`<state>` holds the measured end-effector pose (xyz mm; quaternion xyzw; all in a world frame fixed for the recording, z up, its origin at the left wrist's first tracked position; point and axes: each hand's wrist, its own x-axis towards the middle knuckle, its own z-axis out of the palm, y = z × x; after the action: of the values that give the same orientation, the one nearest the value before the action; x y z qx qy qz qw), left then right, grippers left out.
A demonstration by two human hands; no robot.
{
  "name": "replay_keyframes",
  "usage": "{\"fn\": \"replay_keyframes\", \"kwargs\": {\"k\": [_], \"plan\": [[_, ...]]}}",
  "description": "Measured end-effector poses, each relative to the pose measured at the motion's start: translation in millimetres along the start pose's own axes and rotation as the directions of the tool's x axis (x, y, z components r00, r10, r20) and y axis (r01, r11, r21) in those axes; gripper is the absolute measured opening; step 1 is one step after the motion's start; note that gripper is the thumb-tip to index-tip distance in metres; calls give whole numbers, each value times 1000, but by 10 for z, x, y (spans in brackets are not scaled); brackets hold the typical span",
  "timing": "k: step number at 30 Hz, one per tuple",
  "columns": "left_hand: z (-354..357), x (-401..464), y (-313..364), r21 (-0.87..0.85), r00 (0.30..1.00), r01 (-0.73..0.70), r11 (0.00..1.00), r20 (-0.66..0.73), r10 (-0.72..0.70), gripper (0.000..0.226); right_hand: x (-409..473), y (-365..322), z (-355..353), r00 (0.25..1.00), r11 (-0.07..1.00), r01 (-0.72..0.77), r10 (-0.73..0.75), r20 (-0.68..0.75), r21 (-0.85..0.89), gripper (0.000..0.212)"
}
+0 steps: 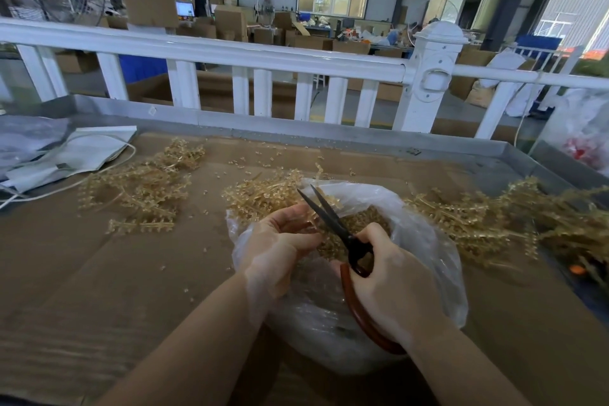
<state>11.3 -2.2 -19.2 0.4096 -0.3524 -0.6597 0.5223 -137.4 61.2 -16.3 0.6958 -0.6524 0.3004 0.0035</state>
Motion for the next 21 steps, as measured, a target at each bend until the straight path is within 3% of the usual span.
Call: {"fn": "replay_keyframes", "kwargs": {"k": [5,9,14,17,20,21], "plan": [[31,-35,-28,326,998,-51,944,-6,56,50,13,28,26,997,998,-59,60,46,-27,25],[31,-67,-58,580,995,-101,808,55,85,51,24,50,44,986,995,-102,103,130,-14,31],[51,-140,-30,757,990,-135,639,84,109,48,49,9,13,943,955,-158,222,249,-250,46],[36,-167,-13,721,994,-111,684,86,71,32,116,20,-45,880,945,-154,264,395,-290,55],[29,-228,31,623,997,-66,780,79,20,17,192,40,-148,813,966,-186,254,525,-179,65],[20,-242,38,588,996,-64,807,89,14,15,199,44,-176,821,970,-191,240,518,-147,68]]}}
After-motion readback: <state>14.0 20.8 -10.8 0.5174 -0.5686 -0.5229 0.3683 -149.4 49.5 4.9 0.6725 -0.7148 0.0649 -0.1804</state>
